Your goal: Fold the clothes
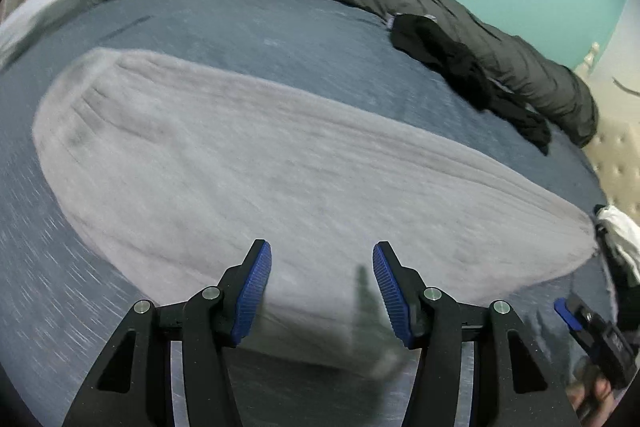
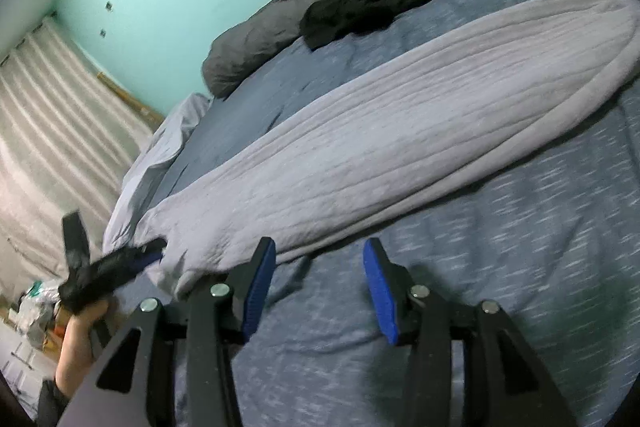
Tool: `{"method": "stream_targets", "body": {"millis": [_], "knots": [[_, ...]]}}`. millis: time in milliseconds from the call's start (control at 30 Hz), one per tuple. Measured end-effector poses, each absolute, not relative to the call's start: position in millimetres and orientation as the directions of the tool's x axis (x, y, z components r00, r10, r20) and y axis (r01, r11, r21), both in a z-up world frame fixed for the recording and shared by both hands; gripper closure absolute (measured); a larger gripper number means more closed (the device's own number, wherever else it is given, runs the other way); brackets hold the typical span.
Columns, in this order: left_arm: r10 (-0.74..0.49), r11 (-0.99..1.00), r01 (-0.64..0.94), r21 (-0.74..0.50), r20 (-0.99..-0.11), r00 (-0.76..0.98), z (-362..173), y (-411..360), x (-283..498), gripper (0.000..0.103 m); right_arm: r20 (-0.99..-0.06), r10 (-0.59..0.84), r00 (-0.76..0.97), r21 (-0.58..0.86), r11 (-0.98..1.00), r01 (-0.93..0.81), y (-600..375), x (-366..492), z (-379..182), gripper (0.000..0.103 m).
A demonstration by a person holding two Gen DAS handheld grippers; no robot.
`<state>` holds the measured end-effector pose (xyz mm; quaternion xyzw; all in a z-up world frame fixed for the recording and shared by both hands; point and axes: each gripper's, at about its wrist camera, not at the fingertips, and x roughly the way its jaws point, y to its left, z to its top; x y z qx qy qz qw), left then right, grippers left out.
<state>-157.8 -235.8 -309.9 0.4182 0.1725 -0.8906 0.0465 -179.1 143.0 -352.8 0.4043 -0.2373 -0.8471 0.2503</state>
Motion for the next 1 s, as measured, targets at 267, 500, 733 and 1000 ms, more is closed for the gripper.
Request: {"method": "stream_targets", "body": {"millis": [267, 500, 733, 1000], "knots": [[0.075, -0.954, 0.174, -0.246, -0.754, -0.653, -308, -215, -157, 0.044, -0.614, -0.481, -0.626, 0.590, -0.806, 0.042, 229, -197, -343, 0.044], [0.083, -0.949, 0.183, -0.256, -0.765, -0.639, -316, -222, -154, 0.043, -0.684, -0.281, -0.673, 0.479, -0.869, -0.125, 320, -233, -321, 0.041], [0.103, -0.950, 0.161, -0.267, -0.756, -0.646, -311, -216, -152, 0.043, -0.738, -0.182, -0.649, 0.428, -0.870, -0.243, 387, -278, -326, 0.038], [0.092, -0.953, 0.162, -0.256, -0.756, -0.648, -313, -217, -154, 0.043, -0.777, -0.197, -0.597, 0.436, -0.853, -0.287, 415, -313, -353, 0.034]]}}
